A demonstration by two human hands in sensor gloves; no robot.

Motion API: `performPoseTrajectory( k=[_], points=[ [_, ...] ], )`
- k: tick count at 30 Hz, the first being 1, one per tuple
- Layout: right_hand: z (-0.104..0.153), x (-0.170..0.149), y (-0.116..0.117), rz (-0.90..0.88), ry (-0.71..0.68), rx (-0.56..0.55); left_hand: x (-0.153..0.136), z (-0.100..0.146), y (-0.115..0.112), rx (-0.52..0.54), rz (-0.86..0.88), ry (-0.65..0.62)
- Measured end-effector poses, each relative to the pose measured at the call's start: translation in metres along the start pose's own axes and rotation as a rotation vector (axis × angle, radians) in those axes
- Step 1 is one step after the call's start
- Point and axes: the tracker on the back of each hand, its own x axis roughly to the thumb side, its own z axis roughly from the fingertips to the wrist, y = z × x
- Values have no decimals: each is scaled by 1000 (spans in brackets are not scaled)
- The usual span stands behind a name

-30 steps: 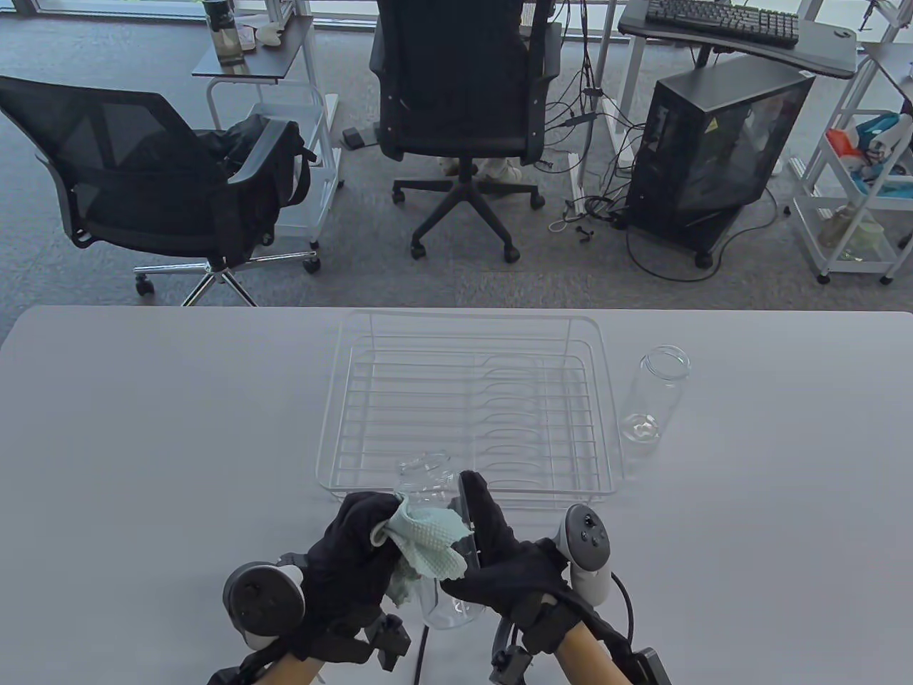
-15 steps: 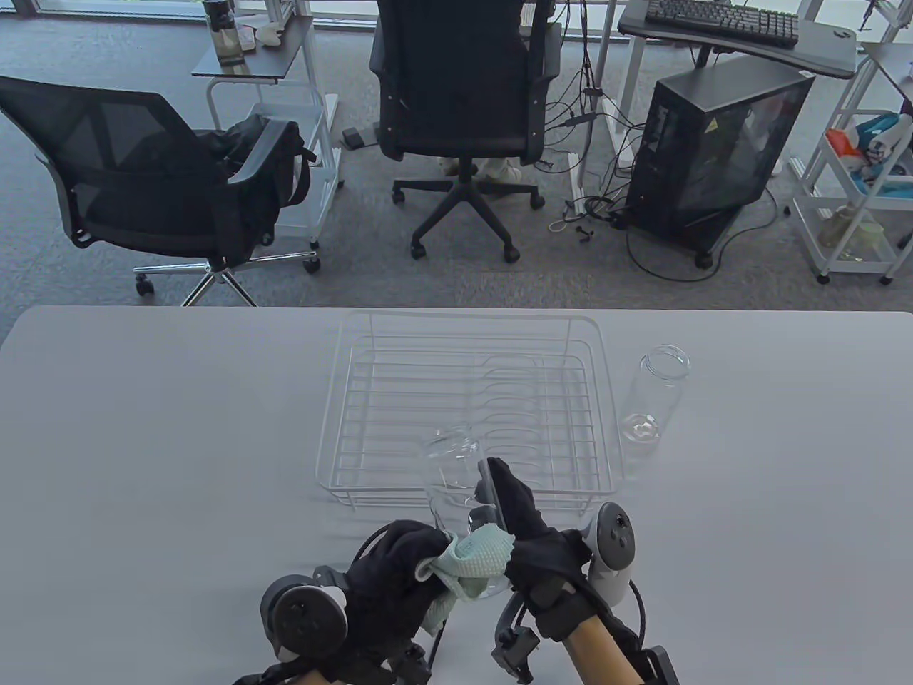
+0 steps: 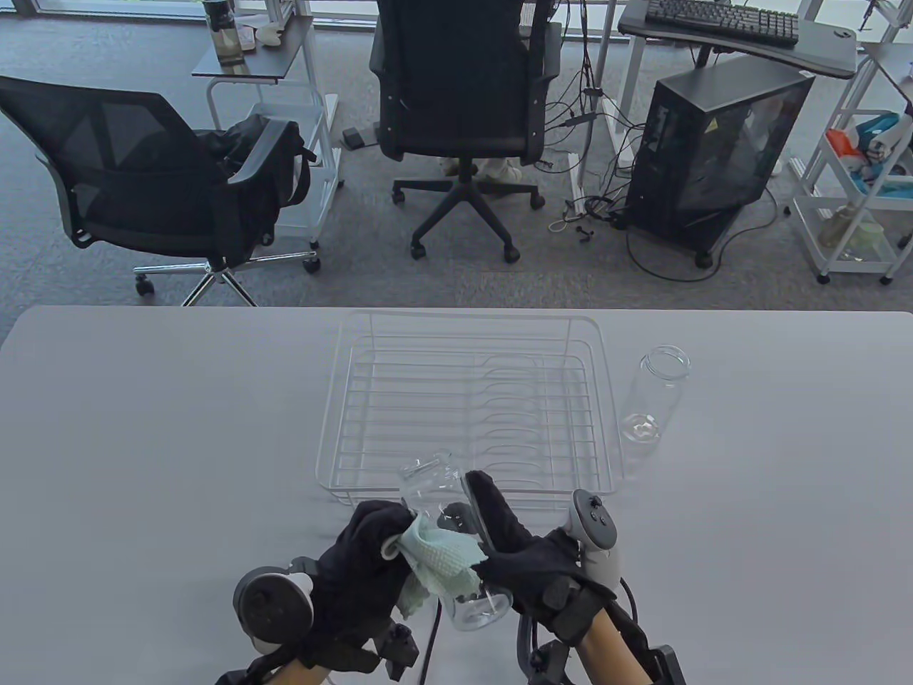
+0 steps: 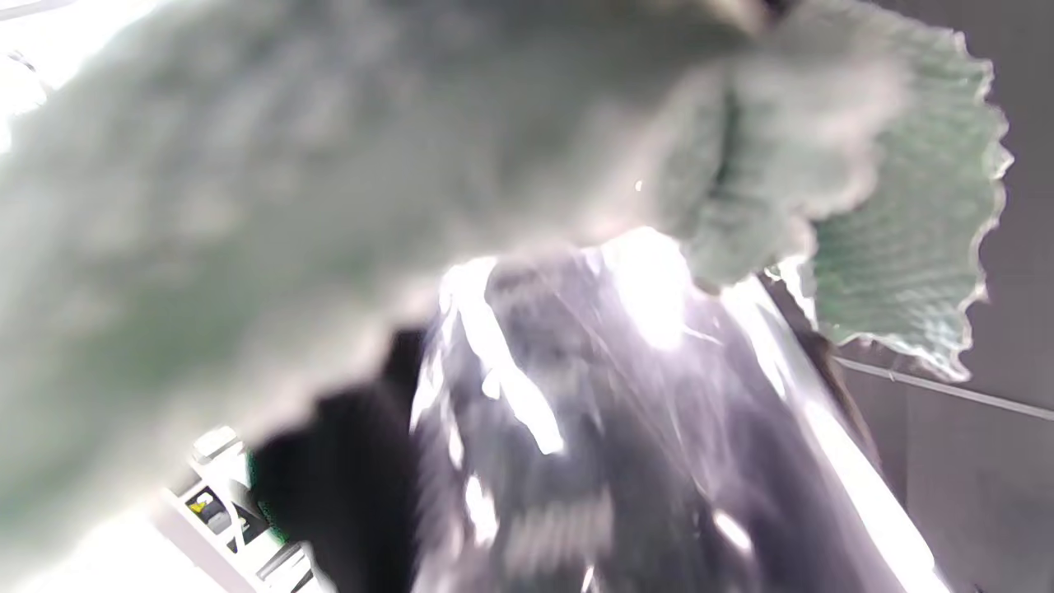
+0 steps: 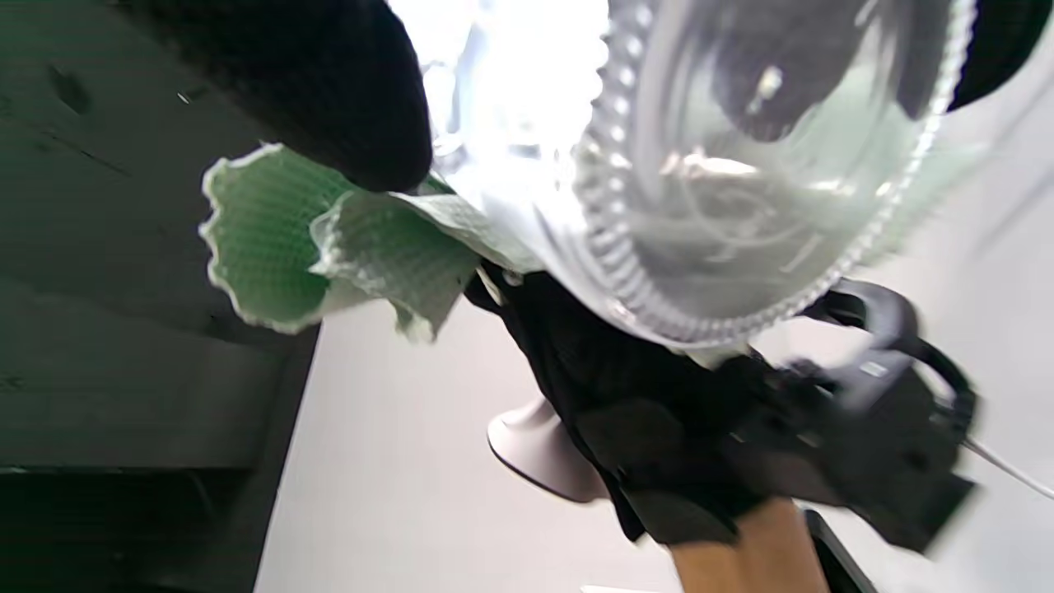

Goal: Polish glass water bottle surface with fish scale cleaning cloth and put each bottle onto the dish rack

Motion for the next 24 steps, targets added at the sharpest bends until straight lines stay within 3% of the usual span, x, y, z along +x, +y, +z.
performPoseTrajectory(
  k=[3, 8, 19, 22, 24],
  points=[
    [-3, -5, 5, 43, 10, 1, -5, -2, 7, 38, 48, 51],
    [-4, -4, 3, 116, -52, -97, -6, -2, 5, 29, 48, 61],
    [7, 8, -6, 226, -205, -421, 8, 11, -38, -166, -91, -63],
    [7, 10, -6, 259, -188, -385, 8, 10, -38, -165, -84, -64],
    [5, 8, -6, 160, -184, -327, 7, 10, -34, -153, -78, -54]
  ],
)
